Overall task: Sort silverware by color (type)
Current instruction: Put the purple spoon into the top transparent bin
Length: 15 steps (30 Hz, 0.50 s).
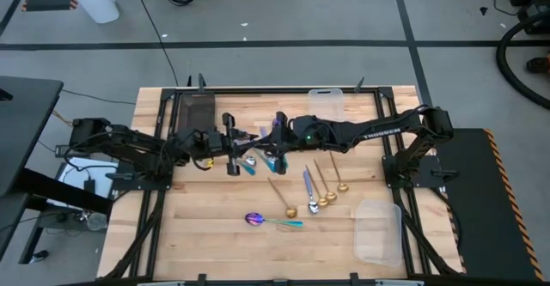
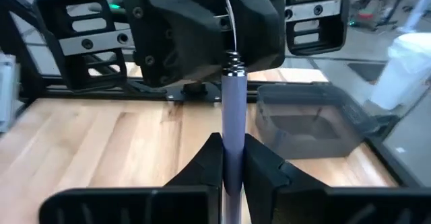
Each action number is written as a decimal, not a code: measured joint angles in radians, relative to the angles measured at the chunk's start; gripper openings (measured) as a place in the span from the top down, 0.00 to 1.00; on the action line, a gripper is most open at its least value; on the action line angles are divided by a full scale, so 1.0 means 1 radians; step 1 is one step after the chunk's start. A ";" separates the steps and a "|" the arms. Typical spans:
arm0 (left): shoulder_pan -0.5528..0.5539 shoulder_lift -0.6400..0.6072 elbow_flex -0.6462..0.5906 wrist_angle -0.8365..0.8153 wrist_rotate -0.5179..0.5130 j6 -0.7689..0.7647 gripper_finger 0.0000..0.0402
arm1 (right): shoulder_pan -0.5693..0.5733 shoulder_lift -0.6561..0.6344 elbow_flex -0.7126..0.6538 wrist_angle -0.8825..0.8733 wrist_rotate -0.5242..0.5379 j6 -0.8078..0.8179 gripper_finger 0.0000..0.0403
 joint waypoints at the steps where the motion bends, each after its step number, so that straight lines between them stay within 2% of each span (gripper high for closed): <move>1: 0.000 0.000 0.000 -0.014 0.000 0.001 0.78 | -0.001 0.000 0.000 -0.008 -0.003 0.010 0.90; 6: 0.004 -0.002 0.000 -0.082 0.000 -0.004 0.63 | -0.001 0.001 0.000 -0.026 0.000 0.021 0.90; 10: 0.011 -0.052 0.000 -0.178 -0.006 -0.025 0.48 | 0.000 -0.004 0.000 -0.058 0.006 0.024 0.90; 15: 0.015 -0.139 -0.002 -0.363 -0.038 -0.027 0.40 | 0.001 -0.043 0.000 -0.136 0.061 0.047 0.90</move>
